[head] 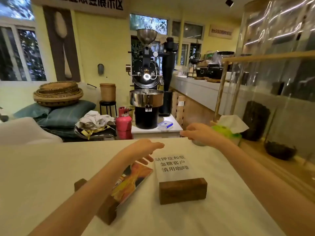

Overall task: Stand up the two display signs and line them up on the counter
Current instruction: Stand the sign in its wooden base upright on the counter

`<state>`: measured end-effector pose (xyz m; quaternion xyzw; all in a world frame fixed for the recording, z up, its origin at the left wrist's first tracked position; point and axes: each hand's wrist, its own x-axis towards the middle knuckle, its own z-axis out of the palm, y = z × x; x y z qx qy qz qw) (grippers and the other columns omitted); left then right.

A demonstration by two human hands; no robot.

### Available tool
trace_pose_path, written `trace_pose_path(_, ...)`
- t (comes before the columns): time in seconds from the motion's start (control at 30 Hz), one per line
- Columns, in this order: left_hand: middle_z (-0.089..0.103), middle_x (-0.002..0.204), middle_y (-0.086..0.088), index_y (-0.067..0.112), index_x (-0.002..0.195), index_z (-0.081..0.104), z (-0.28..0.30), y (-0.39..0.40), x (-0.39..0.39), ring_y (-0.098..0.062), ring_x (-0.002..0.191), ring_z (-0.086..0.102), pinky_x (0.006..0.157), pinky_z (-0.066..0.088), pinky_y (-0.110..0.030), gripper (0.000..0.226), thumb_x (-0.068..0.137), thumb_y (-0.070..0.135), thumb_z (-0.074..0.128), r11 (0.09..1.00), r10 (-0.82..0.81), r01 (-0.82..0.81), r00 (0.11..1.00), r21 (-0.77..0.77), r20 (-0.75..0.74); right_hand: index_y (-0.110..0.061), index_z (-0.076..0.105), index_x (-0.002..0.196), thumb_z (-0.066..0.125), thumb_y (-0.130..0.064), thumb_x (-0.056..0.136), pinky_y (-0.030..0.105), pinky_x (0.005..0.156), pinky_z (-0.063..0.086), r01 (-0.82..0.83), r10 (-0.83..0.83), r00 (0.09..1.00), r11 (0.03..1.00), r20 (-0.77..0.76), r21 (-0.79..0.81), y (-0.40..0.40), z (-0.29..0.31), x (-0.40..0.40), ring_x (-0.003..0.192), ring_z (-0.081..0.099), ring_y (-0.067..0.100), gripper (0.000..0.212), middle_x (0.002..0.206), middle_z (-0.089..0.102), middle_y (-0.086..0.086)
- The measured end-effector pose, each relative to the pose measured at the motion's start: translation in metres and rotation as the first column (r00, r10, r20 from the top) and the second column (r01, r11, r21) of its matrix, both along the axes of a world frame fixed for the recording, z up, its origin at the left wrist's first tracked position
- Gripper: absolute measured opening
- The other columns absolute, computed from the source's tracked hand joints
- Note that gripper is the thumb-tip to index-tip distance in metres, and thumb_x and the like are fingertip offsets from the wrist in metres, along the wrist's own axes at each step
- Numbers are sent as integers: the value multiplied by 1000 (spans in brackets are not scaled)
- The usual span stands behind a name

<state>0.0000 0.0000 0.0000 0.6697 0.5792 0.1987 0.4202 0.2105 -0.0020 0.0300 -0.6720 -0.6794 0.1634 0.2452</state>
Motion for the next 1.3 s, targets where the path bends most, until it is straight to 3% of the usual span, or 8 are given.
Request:
trace_pose_path(0.1,52,104,-4,13,113,49,-15,-6,7,-16,78,63,60,52,-27,53,78,52,53,1000,13,-14,998,-25,-54,-16,57,84,54,-53,76,29,62,45,14,-12,999,996,30,-89,-2,-21,5,76,59,15,37,85,66,4)
trace_pose_path(0.23,55,100,-5,7,118,47,-42,-13,14,-14,76,60,59,51,-24,57,81,50,49,1000,15,-14,989,6,-149,-6,54,104,52,-53,77,27,52,43,143,-146,989,948,13,-283,-4,-58,12,72,60,18,54,84,66,8)
trace_pose_path(0.5,58,94,-11,0,116,51,-66,-21,18,-16,65,61,58,54,-26,40,87,27,52,988,121,-120,993,-93,0,-4,52,112,60,-45,77,25,43,43,190,-307,932,867,-194,-461,-15,-93,22,63,57,16,55,75,59,6)
trace_pose_path(0.77,68,105,-17,-3,93,65,-85,-32,20,-28,96,63,91,51,-43,21,80,13,62,982,181,-174,978,-70,105,-8,63,78,72,-28,70,21,48,40,143,-302,882,902,-361,-406,-29,-108,21,62,54,13,23,67,59,1)
trace_pose_path(0.97,66,102,-12,11,65,58,-85,-36,19,-19,77,64,61,56,-22,15,77,5,65,977,196,-171,951,-124,239,-5,66,90,72,-17,71,16,47,38,113,-260,870,932,-418,-346,-36,-111,18,66,54,7,23,68,55,-10)
trace_pose_path(1.07,63,89,-3,6,94,61,-82,-39,16,-10,66,60,44,51,-14,21,75,6,68,975,209,-180,938,-129,277,-9,64,94,73,-18,71,14,48,35,132,-252,866,949,-431,-287,-37,-113,16,65,50,5,27,74,56,-6)
trace_pose_path(1.13,64,97,-6,2,118,50,-82,-36,15,-16,78,64,60,55,-21,50,72,7,71,978,206,-185,941,-100,270,-11,61,103,72,-20,71,11,48,34,140,-231,867,963,-442,-230,-37,-114,15,65,49,3,35,82,56,-4)
trace_pose_path(1.3,64,91,-13,5,113,49,-74,-39,8,-25,81,66,60,58,-30,50,69,3,73,975,218,-221,911,-32,350,-16,58,110,72,-24,72,4,40,40,115,-133,859,991,-494,-67,-39,-112,13,64,57,2,42,72,57,-17)
